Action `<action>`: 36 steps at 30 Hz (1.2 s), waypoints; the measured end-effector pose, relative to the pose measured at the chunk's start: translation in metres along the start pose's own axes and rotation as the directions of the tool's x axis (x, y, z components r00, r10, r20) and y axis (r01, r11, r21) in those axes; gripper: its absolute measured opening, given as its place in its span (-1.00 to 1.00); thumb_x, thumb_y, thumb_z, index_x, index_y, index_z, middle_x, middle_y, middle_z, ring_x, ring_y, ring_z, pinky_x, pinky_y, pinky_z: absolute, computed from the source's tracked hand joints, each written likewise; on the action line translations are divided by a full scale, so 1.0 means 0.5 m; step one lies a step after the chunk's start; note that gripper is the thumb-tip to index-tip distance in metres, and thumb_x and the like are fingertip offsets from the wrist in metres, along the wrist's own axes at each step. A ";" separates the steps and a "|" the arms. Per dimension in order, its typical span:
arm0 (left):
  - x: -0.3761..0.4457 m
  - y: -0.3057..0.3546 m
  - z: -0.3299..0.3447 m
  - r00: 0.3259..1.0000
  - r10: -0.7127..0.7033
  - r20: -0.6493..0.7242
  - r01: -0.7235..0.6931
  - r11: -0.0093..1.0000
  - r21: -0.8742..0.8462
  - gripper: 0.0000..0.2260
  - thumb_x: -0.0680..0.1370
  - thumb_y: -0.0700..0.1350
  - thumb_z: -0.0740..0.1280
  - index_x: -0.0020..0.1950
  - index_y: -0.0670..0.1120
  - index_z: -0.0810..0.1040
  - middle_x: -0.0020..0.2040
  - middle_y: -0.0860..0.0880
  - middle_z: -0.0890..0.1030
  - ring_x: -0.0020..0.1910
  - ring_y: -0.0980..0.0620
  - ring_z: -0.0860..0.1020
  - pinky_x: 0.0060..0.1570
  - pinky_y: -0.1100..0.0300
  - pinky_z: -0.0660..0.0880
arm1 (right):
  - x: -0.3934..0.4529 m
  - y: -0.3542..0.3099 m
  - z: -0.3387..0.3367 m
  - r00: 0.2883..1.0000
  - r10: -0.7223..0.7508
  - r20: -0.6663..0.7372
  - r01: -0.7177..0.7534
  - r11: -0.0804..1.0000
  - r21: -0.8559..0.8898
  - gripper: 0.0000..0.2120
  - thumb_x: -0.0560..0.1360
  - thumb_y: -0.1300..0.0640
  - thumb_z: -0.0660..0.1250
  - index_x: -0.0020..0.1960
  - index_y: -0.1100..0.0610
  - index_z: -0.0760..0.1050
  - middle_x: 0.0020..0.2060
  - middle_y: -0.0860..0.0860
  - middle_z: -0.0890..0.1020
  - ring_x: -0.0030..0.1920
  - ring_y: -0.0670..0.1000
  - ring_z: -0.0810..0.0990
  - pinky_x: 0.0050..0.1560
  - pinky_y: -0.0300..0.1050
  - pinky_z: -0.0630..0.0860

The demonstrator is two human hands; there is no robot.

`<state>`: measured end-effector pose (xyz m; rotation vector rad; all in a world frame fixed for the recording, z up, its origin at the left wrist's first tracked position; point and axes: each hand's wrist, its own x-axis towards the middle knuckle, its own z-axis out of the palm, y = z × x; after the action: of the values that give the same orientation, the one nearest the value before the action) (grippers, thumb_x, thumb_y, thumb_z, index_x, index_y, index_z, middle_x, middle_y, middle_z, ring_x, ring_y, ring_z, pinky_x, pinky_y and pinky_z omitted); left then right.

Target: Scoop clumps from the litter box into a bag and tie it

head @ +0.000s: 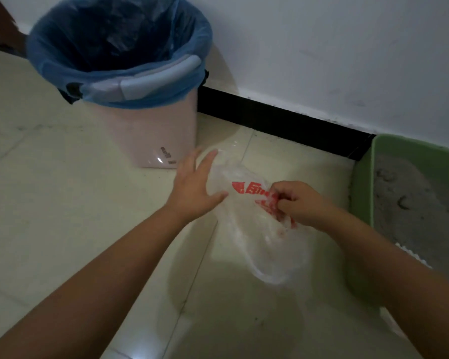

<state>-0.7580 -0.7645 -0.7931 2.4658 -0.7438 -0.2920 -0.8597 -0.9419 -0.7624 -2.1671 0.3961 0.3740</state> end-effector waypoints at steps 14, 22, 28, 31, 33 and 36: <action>0.008 0.005 0.024 0.869 -0.381 0.317 0.485 0.523 -0.701 -0.64 0.36 -0.53 0.04 -0.53 -0.17 0.31 -0.71 0.03 0.28 -0.68 0.07 0.26 -0.66 0.47 0.09 | 0.009 0.053 -0.060 0.961 0.249 0.121 -0.201 0.928 -0.313 -0.59 0.44 0.40 0.21 -0.47 0.02 0.30 -0.45 -0.06 0.38 -0.42 -0.14 0.38 -0.37 -0.33 0.26; -0.003 -0.008 0.001 0.850 -0.023 0.526 0.387 0.706 -0.593 -0.61 0.56 -0.16 0.24 -0.48 -0.08 0.43 -0.63 0.07 0.46 -0.64 0.23 0.40 -0.56 0.41 0.34 | -0.012 0.067 -0.103 0.937 0.348 -0.007 -0.146 0.411 0.900 -0.67 0.28 0.50 -0.03 -0.30 0.20 0.42 -0.59 0.09 0.56 -0.62 -0.02 0.55 -0.59 -0.30 0.51; 0.000 -0.013 0.027 0.903 -0.136 0.408 0.354 0.774 -0.525 -0.70 0.61 -0.06 0.18 -0.26 -0.16 0.49 -0.30 -0.05 0.54 -0.30 -0.01 0.51 -0.23 0.22 0.43 | -0.001 0.072 -0.087 0.913 0.240 -0.329 -0.099 0.915 0.391 -0.69 0.53 0.25 0.16 0.26 0.21 0.42 0.04 0.06 0.51 0.08 0.05 0.57 -0.10 -0.26 0.49; 0.002 -0.015 0.036 0.912 -0.203 0.355 0.390 0.694 -0.605 -0.74 0.63 -0.06 0.14 -0.07 -0.21 0.50 -0.24 -0.10 0.56 -0.24 -0.04 0.52 -0.23 0.23 0.43 | -0.040 0.025 -0.076 0.922 -0.313 -0.227 0.232 0.917 -0.324 -0.29 0.33 -0.22 0.22 0.36 0.17 0.33 0.18 -0.06 0.38 0.25 -0.08 0.30 0.29 -0.12 0.22; 0.003 -0.017 0.039 0.911 -0.222 0.347 0.401 0.673 -0.622 -0.73 0.63 -0.06 0.12 -0.06 -0.18 0.53 -0.25 -0.05 0.58 -0.29 0.01 0.54 -0.29 0.28 0.45 | -0.052 0.014 -0.054 0.952 -0.291 0.098 0.288 0.733 -0.616 -0.13 0.26 -0.34 0.18 0.46 0.09 0.18 0.35 -0.04 0.33 0.37 -0.10 0.19 0.44 -0.03 0.01; 0.004 -0.022 0.046 0.902 -0.229 0.365 0.426 0.598 -0.679 -0.71 0.63 -0.05 0.13 -0.18 -0.11 0.54 -0.34 0.03 0.63 -0.32 0.04 0.56 -0.32 0.31 0.50 | -0.033 0.048 0.000 0.979 -0.100 0.176 0.202 0.512 -0.835 -0.16 0.46 -0.17 0.26 0.51 0.00 -0.20 0.52 -0.04 0.00 0.52 -0.02 -0.08 0.48 0.07 -0.23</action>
<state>-0.7596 -0.7681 -0.8184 1.7390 -0.1507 -0.8712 -0.8844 -0.9532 -0.7730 -3.1091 -0.1072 0.6877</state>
